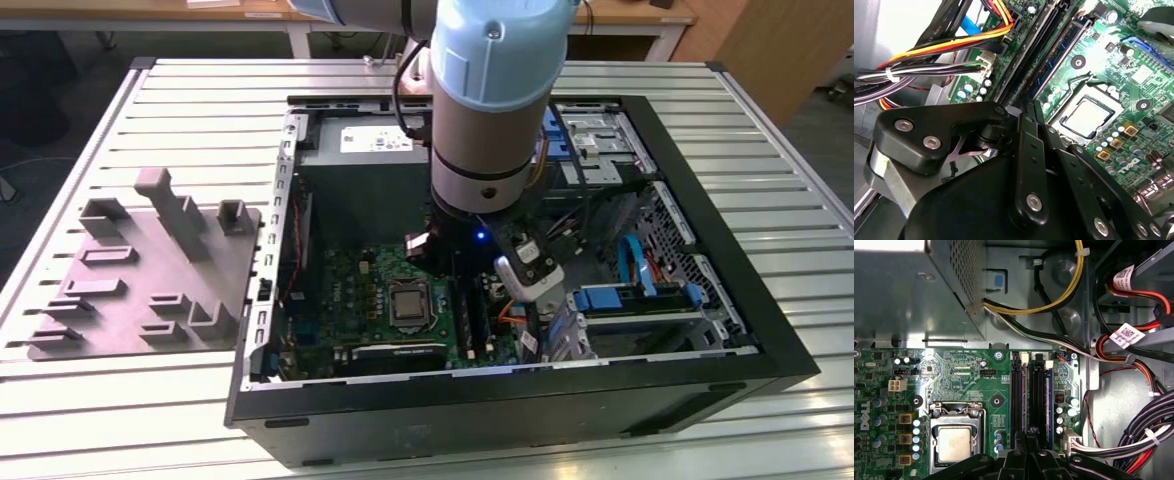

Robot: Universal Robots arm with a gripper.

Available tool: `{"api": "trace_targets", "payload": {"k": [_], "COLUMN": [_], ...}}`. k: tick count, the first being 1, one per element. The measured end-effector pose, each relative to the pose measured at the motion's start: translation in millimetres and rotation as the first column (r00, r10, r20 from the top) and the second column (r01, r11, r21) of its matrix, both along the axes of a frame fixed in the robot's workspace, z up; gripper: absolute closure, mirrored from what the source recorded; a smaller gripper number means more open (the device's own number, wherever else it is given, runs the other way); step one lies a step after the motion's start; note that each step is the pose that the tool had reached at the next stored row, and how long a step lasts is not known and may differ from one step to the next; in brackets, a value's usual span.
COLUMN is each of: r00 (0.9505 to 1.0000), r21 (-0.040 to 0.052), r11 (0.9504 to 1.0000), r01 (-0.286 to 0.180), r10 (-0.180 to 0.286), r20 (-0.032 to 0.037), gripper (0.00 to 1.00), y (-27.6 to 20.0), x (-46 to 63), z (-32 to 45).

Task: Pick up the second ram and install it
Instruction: 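Insert the second ram into the second slot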

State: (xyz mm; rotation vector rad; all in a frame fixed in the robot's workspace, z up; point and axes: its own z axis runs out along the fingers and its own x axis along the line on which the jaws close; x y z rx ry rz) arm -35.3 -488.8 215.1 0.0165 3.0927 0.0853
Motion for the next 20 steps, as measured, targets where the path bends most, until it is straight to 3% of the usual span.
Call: {"api": "trace_targets", "payload": {"k": [13, 14, 17, 20], "r00": [1.0, 1.0, 1.0, 1.0], "r21": [0.0001, 0.0002, 0.0001, 0.0001], "r11": [1.0, 1.0, 1.0, 1.0], "r01": [0.0, 0.0, 0.0, 0.0], "r10": [0.0, 0.0, 0.0, 0.0], "r20": [0.0002, 0.0002, 0.0001, 0.0001], "gripper": [0.87, 0.81, 0.81, 0.81], "y": [0.0, 0.0, 0.0, 0.0], "x": [0.0, 0.0, 0.0, 0.0], "z": [-1.4, -1.4, -1.3, 4.2]}}
